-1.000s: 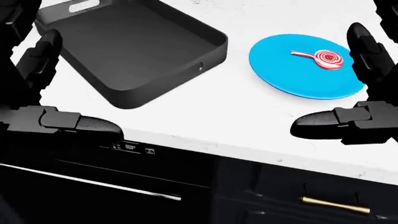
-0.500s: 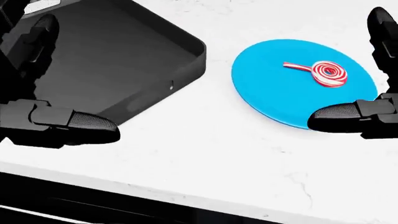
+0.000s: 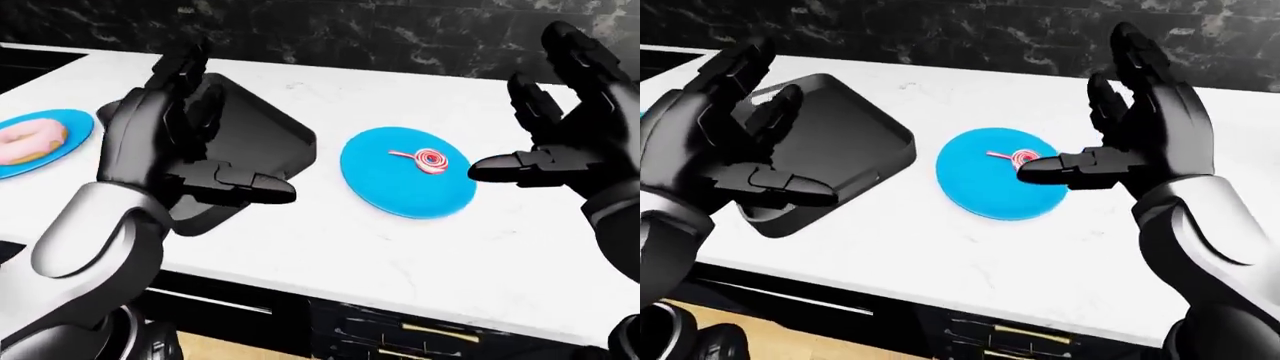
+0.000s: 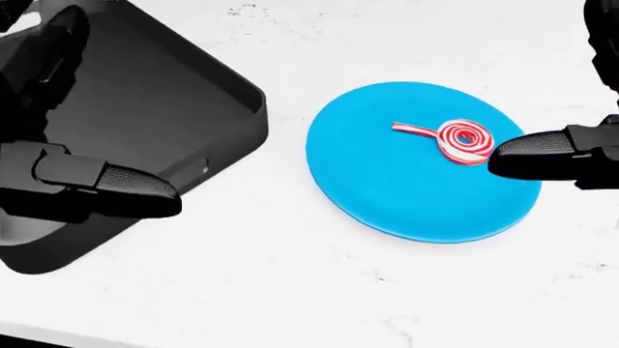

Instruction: Move the dessert items from the plate to the tray.

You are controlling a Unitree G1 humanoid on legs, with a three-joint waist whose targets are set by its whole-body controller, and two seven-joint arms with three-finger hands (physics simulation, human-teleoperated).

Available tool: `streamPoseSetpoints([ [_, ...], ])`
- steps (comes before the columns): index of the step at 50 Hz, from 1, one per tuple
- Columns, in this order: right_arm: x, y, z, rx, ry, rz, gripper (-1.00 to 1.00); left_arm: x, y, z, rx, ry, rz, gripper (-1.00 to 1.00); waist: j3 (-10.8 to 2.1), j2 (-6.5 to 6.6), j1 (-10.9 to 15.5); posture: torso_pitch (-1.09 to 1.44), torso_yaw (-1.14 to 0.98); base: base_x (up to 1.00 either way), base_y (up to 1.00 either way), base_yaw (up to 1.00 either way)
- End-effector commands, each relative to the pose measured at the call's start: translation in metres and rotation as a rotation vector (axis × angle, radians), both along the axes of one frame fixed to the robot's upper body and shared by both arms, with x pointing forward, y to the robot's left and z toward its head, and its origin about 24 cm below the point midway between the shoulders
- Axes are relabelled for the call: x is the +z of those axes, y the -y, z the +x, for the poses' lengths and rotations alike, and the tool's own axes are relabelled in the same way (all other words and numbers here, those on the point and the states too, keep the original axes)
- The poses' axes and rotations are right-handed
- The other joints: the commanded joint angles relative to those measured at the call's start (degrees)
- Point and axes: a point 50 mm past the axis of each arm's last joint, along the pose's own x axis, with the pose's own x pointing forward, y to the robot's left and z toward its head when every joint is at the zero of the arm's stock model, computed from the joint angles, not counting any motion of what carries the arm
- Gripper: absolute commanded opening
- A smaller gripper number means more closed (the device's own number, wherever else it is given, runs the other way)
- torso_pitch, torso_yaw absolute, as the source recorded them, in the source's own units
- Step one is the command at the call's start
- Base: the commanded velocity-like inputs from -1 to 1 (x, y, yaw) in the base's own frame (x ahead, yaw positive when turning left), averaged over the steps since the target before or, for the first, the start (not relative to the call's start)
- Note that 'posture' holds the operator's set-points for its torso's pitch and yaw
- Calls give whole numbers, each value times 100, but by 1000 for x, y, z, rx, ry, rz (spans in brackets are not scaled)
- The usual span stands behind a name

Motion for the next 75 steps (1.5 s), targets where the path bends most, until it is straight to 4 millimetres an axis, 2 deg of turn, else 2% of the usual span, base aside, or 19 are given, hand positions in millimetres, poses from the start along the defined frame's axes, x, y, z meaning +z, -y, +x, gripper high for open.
streamPoseSetpoints([
  [1,14,-2,-6,9,84,-6,100,14,-1,-6,10,94,-31,100,-175,42,-3,0,0,0,0,0],
  [2,15,-2,-6,12,84,-10,100,14,-1,-7,10,96,-31,100,-188,55,-55,0,0,0,0,0],
  [3,15,-2,-6,14,80,-16,100,14,-2,-7,10,98,-31,100,-133,4,-19,0,0,0,0,0],
  [6,15,-4,-5,17,50,-56,100,14,-1,-9,7,99,-28,100,-223,-14,-17,0,0,0,0,0],
  [15,25,-5,5,14,-61,-226,100,12,-1,-9,4,95,-30,100,-216,-44,14,0,0,0,0,0],
  [21,39,-5,18,10,-140,-374,100,16,-2,-11,3,101,-33,100,-198,-13,3,0,0,0,0,0],
  [27,42,-8,29,20,-198,-523,100,19,-2,-14,-1,109,-37,100,-182,33,-8,0,0,0,0,0],
  [32,54,-8,46,12,-231,-680,100,19,-4,-15,3,110,-42,100,-178,95,-45,0,0,0,0,0],
  [38,56,-12,63,23,-271,-835,100,20,-3,-16,1,111,-44,100,-177,173,-80,0,0,0,0,0],
  [43,47,-16,73,9,-314,-1011,100,21,-4,-16,4,112,-44,100,-183,246,-110,0,0,0,0,0],
  [49,41,-20,85,5,-329,-1076,99,21,-4,-16,4,115,-44,100,-212,324,-126,0,0,0,0,0],
  [53,31,-21,93,-7,-345,-1108,89,21,-4,-16,4,116,-46,100,-225,355,-136,0,0,0,0,0],
  [60,25,-27,105,-6,-344,-1119,62,20,-6,-17,5,116,-49,100,-261,368,-155,0,0,0,0,0],
  [67,13,-32,112,0,-359,-1136,60,21,-8,-18,6,119,-53,100,-269,356,-172,0,0,0,0,0],
  [75,2,-33,116,7,-378,-1131,66,17,-7,-15,5,117,-55,100,-278,325,-163,0,0,0,0,0],
])
